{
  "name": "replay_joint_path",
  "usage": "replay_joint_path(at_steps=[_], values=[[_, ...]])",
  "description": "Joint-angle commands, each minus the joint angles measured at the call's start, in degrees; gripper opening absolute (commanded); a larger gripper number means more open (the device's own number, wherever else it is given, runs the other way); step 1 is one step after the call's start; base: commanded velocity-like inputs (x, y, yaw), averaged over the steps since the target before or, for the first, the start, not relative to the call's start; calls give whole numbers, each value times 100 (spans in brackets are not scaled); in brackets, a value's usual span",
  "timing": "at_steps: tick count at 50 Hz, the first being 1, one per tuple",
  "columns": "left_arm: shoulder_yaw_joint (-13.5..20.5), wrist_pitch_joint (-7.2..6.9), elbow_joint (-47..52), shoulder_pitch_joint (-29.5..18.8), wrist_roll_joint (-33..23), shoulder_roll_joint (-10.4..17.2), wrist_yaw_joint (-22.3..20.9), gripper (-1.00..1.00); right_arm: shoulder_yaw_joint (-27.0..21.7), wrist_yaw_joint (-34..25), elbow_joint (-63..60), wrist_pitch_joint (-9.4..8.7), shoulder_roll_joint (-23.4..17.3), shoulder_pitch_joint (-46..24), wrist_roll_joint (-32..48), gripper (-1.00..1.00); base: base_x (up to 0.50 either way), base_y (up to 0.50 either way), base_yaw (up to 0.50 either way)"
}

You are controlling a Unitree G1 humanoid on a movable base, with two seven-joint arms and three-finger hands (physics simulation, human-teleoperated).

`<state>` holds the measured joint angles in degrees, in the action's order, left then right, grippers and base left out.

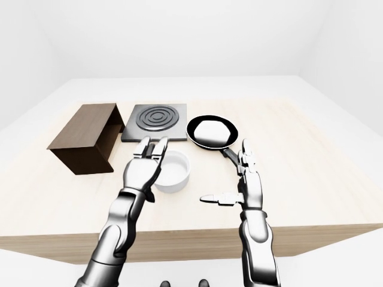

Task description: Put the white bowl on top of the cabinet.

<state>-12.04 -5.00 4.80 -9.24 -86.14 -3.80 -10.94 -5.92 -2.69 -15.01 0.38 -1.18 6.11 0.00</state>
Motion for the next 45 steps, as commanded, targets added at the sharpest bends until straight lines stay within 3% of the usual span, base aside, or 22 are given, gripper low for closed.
replay_joint_path(at_steps=[1, 45], values=[[-81, 0, -196, 39, -4, -44, 117, 100, 2, -2, 19, 22, -2, 0, 3, 100, 0, 0, 0], [-193, 0, -1249, -130, 234, -94, 668, 100, 2, 15, -9, 41, 2, 22, 33, 100, 0, 0, 0]])
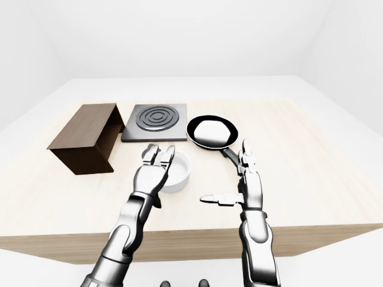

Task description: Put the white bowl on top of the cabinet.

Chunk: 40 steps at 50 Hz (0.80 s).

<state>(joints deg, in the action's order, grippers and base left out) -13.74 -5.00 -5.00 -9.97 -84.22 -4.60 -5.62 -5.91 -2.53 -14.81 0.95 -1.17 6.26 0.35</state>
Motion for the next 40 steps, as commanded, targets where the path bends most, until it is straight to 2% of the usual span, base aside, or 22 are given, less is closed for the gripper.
replay_joint_path(at_steps=[1, 40], values=[[-24, 0, -273, -58, 47, -16, 133, 100, 1, 2, -32, -11, 2, 11, 2, 100, 0, 0, 0], [35, 0, -1071, -393, 262, -19, 473, 100, 53, -34, -41, 17, 14, 55, 53, 100, 0, 0, 0]])
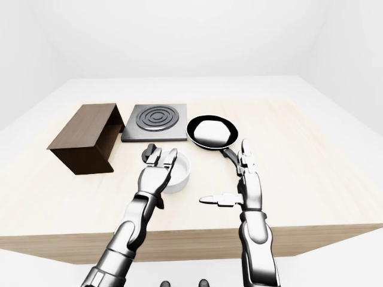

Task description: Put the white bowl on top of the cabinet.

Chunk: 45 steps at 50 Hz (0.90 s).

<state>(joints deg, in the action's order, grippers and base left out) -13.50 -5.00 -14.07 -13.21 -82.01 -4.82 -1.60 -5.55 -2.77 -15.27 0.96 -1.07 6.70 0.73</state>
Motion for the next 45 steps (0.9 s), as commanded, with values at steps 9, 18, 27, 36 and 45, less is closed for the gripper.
replay_joint_path(at_steps=[9, 18, 27, 36, 45], values=[[54, 0, -480, -181, 156, 7, 243, 100, 22, -4, 58, 32, 1, -15, 25, 100, 0, 0, 0], [78, 0, -692, -273, 244, 21, 336, 100, 27, -5, 87, 42, -4, -25, 27, 100, 0, 0, 0], [96, 0, -906, -338, 321, 25, 447, 100, 34, -3, 97, 52, -2, -23, 35, 100, 0, 0, 0], [99, 0, -937, -365, 351, 35, 456, 100, 34, -3, 77, 36, -1, -19, 33, 100, 0, 0, 0], [95, 0, -993, -384, 373, 31, 492, 100, 40, -8, 49, 31, 2, 3, 35, 100, 0, 0, 0]])
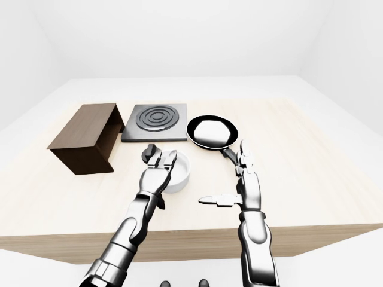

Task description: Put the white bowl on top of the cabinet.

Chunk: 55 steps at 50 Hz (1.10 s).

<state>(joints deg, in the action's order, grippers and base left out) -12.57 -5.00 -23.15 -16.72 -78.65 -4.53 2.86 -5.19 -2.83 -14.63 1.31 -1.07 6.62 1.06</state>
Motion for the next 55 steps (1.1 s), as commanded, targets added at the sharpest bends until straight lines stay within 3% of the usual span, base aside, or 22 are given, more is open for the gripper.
replay_joint_path(at_steps=[1, 41, 42, 55], values=[[1, 0, -85, -34, 38, 2, 46, 100, 4, -2, -15, -4, 2, 11, 3, 100, 0, 0, 0], [4, 0, -435, -177, 104, -3, 220, 100, 13, -3, -31, -18, 4, 6, 9, 100, 0, 0, 0], [0, 0, -428, -164, 93, -2, 228, -100, 18, -1, -39, -22, 6, 11, 14, 100, 0, 0, 0], [-76, 0, -453, -161, 8, -80, 246, -100, 18, 3, -12, -18, -1, -7, 5, 100, 0, 0, 0]])
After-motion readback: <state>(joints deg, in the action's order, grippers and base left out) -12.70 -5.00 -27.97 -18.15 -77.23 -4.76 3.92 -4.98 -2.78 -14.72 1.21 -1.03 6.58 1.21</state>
